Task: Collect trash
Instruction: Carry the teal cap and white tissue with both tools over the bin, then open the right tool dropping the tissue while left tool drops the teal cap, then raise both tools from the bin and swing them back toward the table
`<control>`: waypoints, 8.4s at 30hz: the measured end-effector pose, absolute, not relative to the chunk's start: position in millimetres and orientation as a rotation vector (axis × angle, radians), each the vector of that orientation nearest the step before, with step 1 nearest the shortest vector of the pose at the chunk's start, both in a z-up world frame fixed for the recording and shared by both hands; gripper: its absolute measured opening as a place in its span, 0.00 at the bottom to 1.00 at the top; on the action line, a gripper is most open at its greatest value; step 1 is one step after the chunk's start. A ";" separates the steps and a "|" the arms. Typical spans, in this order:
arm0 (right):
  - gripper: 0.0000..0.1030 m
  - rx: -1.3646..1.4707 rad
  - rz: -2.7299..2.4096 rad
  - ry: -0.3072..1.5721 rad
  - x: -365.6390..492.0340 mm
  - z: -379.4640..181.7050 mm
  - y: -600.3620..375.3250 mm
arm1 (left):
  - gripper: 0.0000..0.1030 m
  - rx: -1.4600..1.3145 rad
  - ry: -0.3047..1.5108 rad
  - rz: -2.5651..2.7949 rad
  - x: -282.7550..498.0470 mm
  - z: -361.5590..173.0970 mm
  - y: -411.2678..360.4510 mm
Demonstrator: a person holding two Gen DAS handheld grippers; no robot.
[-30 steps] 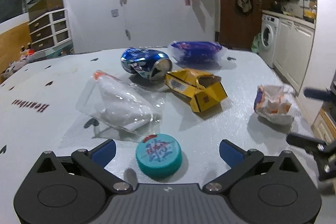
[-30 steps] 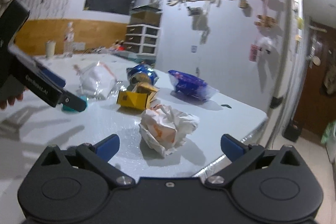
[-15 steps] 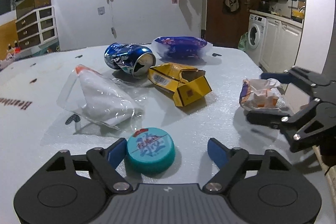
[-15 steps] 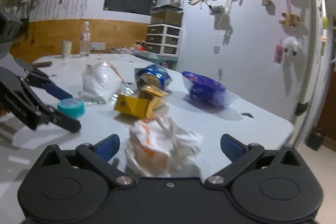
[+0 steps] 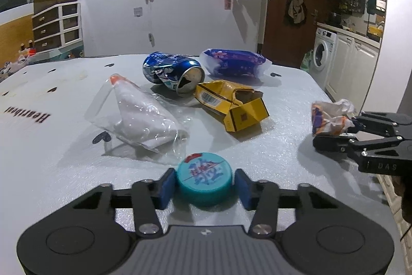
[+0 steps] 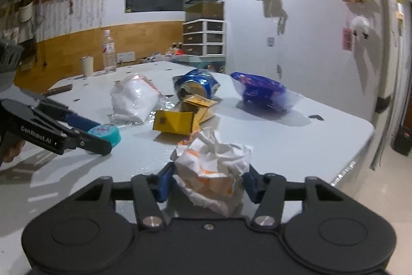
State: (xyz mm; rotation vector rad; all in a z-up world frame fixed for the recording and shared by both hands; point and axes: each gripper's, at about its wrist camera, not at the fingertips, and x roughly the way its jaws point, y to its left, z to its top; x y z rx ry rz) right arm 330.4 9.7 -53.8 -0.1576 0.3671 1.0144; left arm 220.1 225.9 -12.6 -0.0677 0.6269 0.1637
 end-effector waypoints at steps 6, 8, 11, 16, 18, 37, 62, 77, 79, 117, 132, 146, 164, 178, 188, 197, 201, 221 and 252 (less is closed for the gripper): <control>0.43 -0.136 0.950 0.384 324.9 -50.5 2.7 | 0.47 -0.060 0.610 0.146 215.1 -11.0 209.6; 0.42 -0.126 0.943 0.392 322.2 -49.5 0.9 | 0.47 -0.050 0.599 0.145 213.5 -10.1 202.0; 0.42 -0.109 0.930 0.401 316.6 -46.7 -2.8 | 0.47 -0.041 0.586 0.148 211.6 -9.0 192.8; 0.42 -0.106 0.913 0.400 303.7 -41.1 -10.5 | 0.47 -0.045 0.571 0.155 209.0 -7.7 179.0; 0.42 -0.100 0.910 0.402 299.3 -38.7 -14.6 | 0.47 -0.044 0.563 0.159 207.4 -7.0 172.9; 0.42 -0.073 0.812 0.369 255.2 -18.7 -85.5 | 0.47 -0.029 0.485 0.118 185.2 7.3 97.2; 0.42 -0.017 0.589 0.366 221.7 -24.2 -220.9 | 0.47 0.020 0.467 -0.037 194.9 0.8 -32.2; 0.42 0.012 0.462 0.442 248.5 -63.9 -294.0 | 0.47 0.039 0.547 -0.167 249.8 -46.9 -99.7; 0.42 0.010 0.445 0.463 255.3 -71.4 -299.0 | 0.47 0.033 0.570 -0.175 261.0 -57.8 -102.3; 0.42 -0.129 0.373 1.248 394.0 -341.5 -235.3 | 0.47 -0.257 1.098 -0.141 392.3 -346.5 -47.6; 0.45 -0.090 0.412 1.441 403.2 -429.1 -204.2 | 0.47 -0.467 1.213 -0.098 406.7 -405.0 -32.2; 0.65 -0.061 0.405 1.514 407.7 -458.8 -205.2 | 0.47 -0.511 1.258 -0.103 411.3 -425.0 -36.2; 0.68 -0.118 0.451 1.529 407.0 -471.6 -205.5 | 0.84 -0.472 1.400 -0.026 418.7 -447.9 -36.0; 0.87 -0.111 0.441 1.471 405.8 -461.3 -207.6 | 1.00 -0.335 1.462 -0.012 419.7 -446.1 -38.3; 1.00 -0.076 0.370 1.430 400.1 -445.4 -226.9 | 1.00 -0.248 1.446 -0.023 416.2 -426.1 -47.1; 1.00 -0.020 0.311 1.396 394.0 -420.9 -255.6 | 1.00 -0.156 1.417 -0.027 406.5 -402.8 -50.6; 1.00 0.010 0.301 1.380 390.2 -406.6 -264.2 | 1.00 -0.122 1.399 -0.030 397.4 -391.6 -51.1; 1.00 0.077 0.334 1.221 351.8 -310.2 -270.0 | 1.00 -0.057 1.220 -0.023 341.6 -291.3 -44.0; 1.00 0.048 0.367 0.583 243.3 -81.5 -295.1 | 1.00 -0.072 0.549 -0.041 211.4 -26.0 -52.7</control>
